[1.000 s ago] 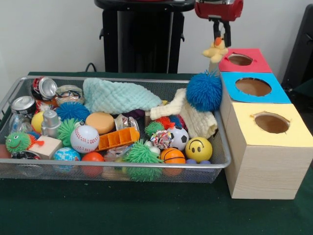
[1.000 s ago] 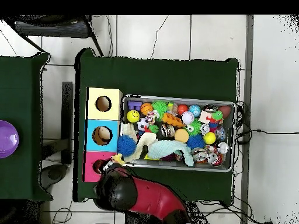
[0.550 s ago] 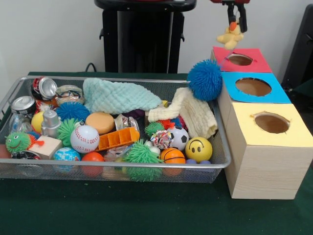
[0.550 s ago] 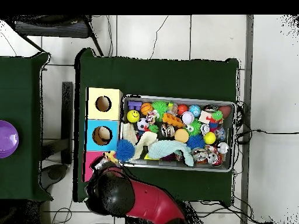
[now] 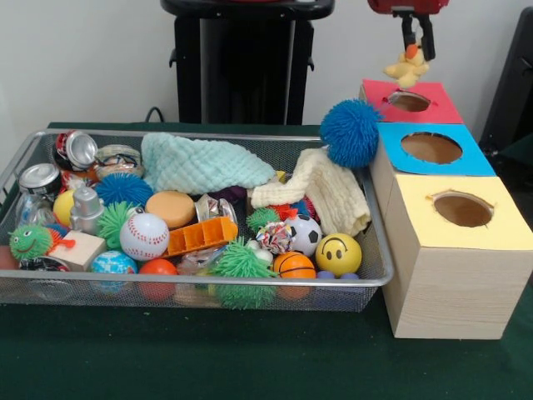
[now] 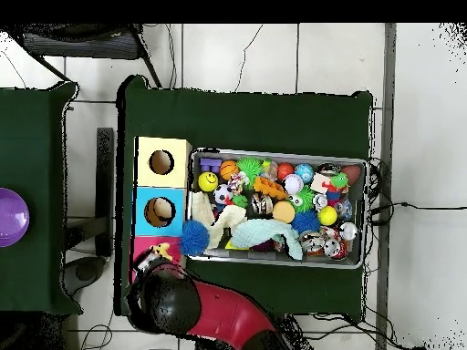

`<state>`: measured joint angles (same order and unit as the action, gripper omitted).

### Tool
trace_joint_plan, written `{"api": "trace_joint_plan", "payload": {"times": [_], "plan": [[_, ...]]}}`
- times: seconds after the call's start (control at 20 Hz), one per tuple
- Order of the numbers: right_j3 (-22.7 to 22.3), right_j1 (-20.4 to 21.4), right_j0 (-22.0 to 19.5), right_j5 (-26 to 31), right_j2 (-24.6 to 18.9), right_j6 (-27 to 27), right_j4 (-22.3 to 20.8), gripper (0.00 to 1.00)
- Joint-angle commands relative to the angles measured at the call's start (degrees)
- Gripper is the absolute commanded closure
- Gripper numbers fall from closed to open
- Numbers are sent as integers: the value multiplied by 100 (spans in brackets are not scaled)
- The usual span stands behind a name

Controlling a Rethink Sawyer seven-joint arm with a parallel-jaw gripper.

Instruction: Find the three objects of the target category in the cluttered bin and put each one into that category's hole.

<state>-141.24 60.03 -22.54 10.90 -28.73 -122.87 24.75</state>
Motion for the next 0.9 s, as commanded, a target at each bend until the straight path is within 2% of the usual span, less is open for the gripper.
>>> {"api": "trace_joint_plan", "payload": {"times": [0.05,0.3,0.5,0.8,0.85,0.9], "plan": [[-77,-705,54,-519,-168,-901,-171,100],[97,-983,237,-497,232,-765,-252,100],[393,-986,628,-84,868,-503,-355,100],[593,-998,782,166,1185,-423,-442,100],[598,-1019,722,155,1116,-402,-494,0],[604,-1028,691,137,1081,-358,-535,0]]}}
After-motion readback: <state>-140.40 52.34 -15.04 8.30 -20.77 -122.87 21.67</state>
